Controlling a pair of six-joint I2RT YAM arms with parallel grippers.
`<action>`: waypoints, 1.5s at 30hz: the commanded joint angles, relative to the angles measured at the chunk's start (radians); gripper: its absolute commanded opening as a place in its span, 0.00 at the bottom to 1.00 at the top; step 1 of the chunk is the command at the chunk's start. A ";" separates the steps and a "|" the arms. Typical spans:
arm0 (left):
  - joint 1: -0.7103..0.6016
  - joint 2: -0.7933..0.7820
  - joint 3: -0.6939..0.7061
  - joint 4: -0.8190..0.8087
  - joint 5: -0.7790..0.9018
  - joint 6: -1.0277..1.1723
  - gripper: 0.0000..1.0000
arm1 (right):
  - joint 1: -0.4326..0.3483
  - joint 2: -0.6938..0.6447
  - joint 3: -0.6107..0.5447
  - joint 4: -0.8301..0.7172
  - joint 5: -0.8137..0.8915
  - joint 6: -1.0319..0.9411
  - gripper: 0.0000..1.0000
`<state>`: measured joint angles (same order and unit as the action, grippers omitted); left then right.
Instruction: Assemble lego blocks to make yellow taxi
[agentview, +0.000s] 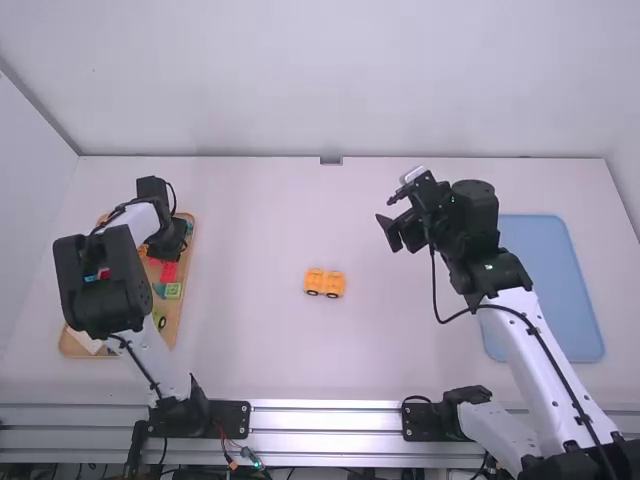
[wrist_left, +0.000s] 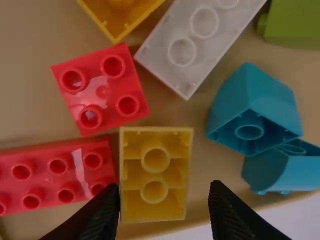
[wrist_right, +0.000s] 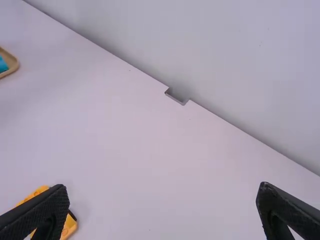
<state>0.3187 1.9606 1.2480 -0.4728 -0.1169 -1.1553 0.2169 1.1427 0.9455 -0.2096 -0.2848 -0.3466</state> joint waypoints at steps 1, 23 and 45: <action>-0.003 0.013 -0.024 0.009 -0.008 0.020 0.47 | 0.000 0.008 0.037 -0.001 -0.003 0.007 0.99; 0.001 0.013 -0.071 0.061 -0.024 0.021 0.30 | 0.000 0.008 0.037 -0.008 -0.004 0.006 0.99; -0.032 -0.283 0.021 -0.093 0.120 0.373 0.05 | 0.100 0.091 0.035 0.158 -0.164 0.106 0.99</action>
<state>0.3130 1.7718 1.2938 -0.5709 -0.0624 -0.8757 0.3042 1.1931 0.9516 -0.0643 -0.4332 -0.3099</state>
